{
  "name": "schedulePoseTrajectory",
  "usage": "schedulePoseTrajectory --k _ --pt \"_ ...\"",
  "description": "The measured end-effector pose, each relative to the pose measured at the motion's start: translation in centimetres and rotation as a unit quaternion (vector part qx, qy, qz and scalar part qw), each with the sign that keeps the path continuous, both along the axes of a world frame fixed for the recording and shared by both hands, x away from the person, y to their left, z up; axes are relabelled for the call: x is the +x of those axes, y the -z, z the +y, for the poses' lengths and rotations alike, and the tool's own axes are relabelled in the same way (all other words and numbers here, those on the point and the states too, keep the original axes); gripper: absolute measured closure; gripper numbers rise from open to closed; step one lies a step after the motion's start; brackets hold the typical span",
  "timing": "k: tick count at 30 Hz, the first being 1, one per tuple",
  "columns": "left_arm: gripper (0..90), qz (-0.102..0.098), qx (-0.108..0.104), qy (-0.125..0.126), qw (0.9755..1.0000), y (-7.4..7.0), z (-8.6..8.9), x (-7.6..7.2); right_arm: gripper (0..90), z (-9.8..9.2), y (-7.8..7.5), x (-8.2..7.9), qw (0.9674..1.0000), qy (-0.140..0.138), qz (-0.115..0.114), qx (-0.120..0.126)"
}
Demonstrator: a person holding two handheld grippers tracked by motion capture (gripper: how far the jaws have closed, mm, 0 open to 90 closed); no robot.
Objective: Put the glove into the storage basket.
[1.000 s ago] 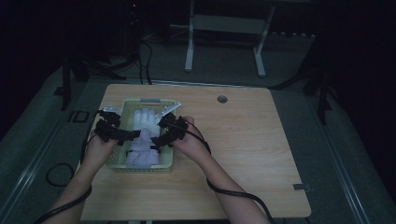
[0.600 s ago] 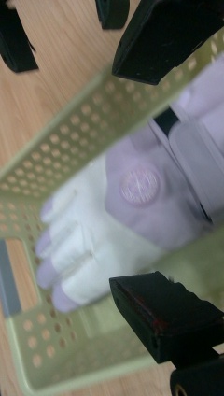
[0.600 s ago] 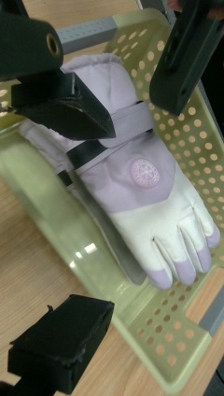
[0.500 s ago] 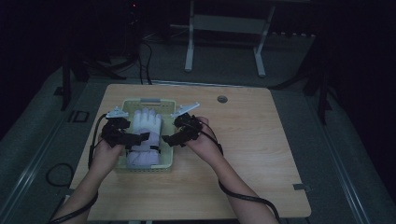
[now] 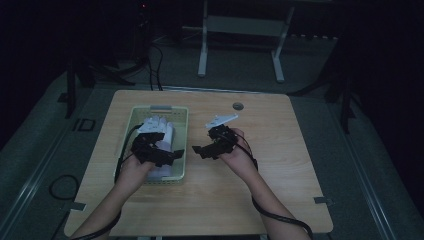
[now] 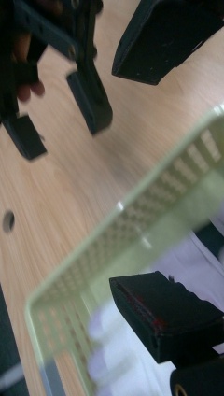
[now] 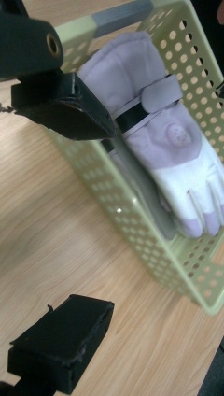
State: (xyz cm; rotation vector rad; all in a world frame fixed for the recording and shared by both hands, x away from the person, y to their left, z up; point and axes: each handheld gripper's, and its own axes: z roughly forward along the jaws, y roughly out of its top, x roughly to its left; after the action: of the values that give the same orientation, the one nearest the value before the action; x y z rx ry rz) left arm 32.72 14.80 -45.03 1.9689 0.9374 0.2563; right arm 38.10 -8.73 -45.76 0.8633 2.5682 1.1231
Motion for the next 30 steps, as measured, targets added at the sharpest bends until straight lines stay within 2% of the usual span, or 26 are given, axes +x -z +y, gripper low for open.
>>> schedulePoseTrajectory --k 5,6,10,14,20,22,24,26,30 --pt "2.6 -0.006 -0.002 0.025 0.9997 -0.2 -2.4 -0.2 14.3 -2.3 0.2 -0.4 0.9999 0.011 -0.002 0.001" --pt "2.6 -0.006 -0.002 0.025 0.9997 -0.2 -2.4 -0.2 14.3 -2.3 0.2 -0.4 0.9999 0.011 -0.002 0.001" --pt "2.6 -0.009 -0.018 0.046 0.9988 -0.1 -4.2 -0.3 14.3 -5.1 0.7 -0.9 0.9997 0.024 -0.002 0.004" --pt "2.7 -0.032 -0.008 0.074 0.9967 0.1 -5.6 -0.6 14.3 -7.4 1.3 -1.4 0.9997 0.024 -0.002 0.002" --pt "2.7 -0.026 -0.015 0.105 0.9940 0.9 -8.2 -1.1 14.3 -11.0 2.3 -2.2 0.9994 0.034 -0.002 0.010" --pt "2.7 -0.033 -0.017 0.123 0.9917 1.3 -9.0 -1.3 14.3 -12.0 2.7 -2.5 0.9997 0.022 -0.003 0.009" --pt "2.7 -0.032 -0.019 0.128 0.9910 1.5 -9.5 -1.4 14.3 -12.5 2.9 -2.6 0.9998 0.018 -0.005 0.007" --pt "2.7 -0.029 -0.023 0.142 0.9891 2.2 -10.7 -1.6 14.3 -13.6 3.7 -3.1 0.9999 0.014 -0.004 0.005" --pt "2.7 -0.022 -0.012 0.158 0.9872 3.3 -12.1 -2.0 14.3 -15.0 4.6 -3.6 0.9997 0.024 0.003 0.000"
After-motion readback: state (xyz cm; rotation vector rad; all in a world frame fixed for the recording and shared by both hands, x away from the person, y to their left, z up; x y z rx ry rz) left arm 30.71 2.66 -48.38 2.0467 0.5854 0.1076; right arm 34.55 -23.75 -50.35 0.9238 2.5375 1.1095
